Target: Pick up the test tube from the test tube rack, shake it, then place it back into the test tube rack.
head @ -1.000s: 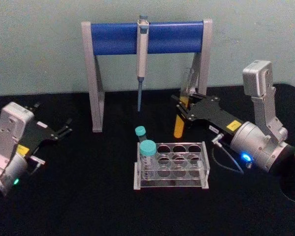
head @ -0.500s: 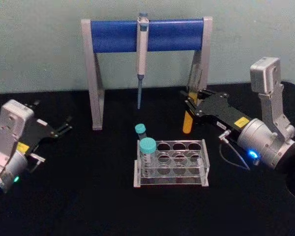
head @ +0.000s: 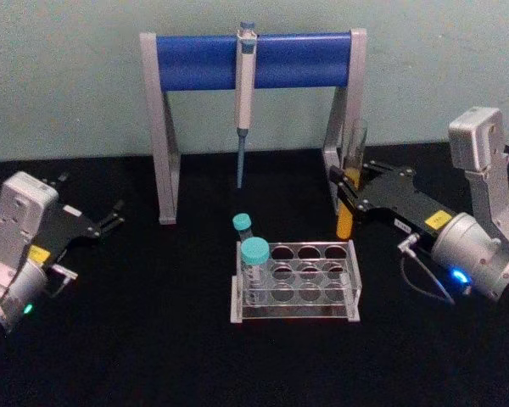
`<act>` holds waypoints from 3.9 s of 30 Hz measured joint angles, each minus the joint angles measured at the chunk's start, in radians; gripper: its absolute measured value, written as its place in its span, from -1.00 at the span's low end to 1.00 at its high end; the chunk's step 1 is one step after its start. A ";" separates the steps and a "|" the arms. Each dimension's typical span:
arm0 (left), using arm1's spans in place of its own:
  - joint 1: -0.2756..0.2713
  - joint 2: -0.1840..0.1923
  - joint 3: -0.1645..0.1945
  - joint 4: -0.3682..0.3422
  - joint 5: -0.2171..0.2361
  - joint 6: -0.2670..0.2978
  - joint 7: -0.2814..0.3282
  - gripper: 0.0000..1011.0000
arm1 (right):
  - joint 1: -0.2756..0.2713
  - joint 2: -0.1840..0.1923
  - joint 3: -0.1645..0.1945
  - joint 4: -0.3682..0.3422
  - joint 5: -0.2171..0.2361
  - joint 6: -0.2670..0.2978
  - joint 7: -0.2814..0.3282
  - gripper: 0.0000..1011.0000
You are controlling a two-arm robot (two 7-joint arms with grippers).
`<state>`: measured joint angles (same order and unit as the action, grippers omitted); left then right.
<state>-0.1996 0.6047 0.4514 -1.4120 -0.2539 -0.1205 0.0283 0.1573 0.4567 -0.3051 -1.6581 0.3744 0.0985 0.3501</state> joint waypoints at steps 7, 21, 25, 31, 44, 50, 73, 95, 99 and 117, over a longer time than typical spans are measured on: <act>0.000 0.000 0.000 0.000 0.000 0.000 0.000 0.98 | -0.035 0.032 0.000 -0.041 0.015 0.018 0.044 -0.55; 0.000 0.000 0.000 0.000 0.000 0.000 0.000 0.98 | 0.006 0.023 -0.070 -0.023 0.061 0.019 0.111 -0.54; 0.000 0.000 0.000 0.000 0.000 0.000 0.000 0.98 | 0.038 -0.004 -0.087 0.009 0.074 0.011 0.108 -0.54; 0.000 0.000 0.000 0.000 0.000 0.000 0.000 0.98 | 0.072 -0.037 -0.090 0.052 0.077 0.003 0.067 -0.54; 0.000 0.000 0.000 0.000 0.000 0.000 0.000 0.98 | 0.068 -0.051 -0.041 0.067 0.068 0.005 -0.009 -0.54; 0.000 0.000 0.000 0.000 0.000 0.000 0.000 0.98 | 0.060 -0.050 -0.033 0.060 0.064 0.008 -0.011 -0.54; 0.000 0.000 0.000 0.000 0.000 0.000 0.000 0.98 | 0.060 -0.059 -0.027 0.065 0.056 0.009 0.001 -0.54; 0.000 0.000 0.000 0.000 0.000 0.000 0.000 0.98 | 0.059 -0.057 -0.029 0.062 0.055 0.005 0.010 -0.54; 0.000 0.000 0.000 0.000 0.000 0.000 0.000 0.98 | 0.053 -0.052 -0.027 0.052 0.057 0.005 0.012 -0.54; 0.000 0.000 0.000 0.000 0.000 0.000 0.000 0.98 | -0.045 0.024 -0.008 -0.058 0.065 0.006 0.024 -0.54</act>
<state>-0.1995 0.6047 0.4514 -1.4120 -0.2539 -0.1205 0.0282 0.1127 0.4805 -0.3130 -1.7162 0.4394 0.1045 0.3738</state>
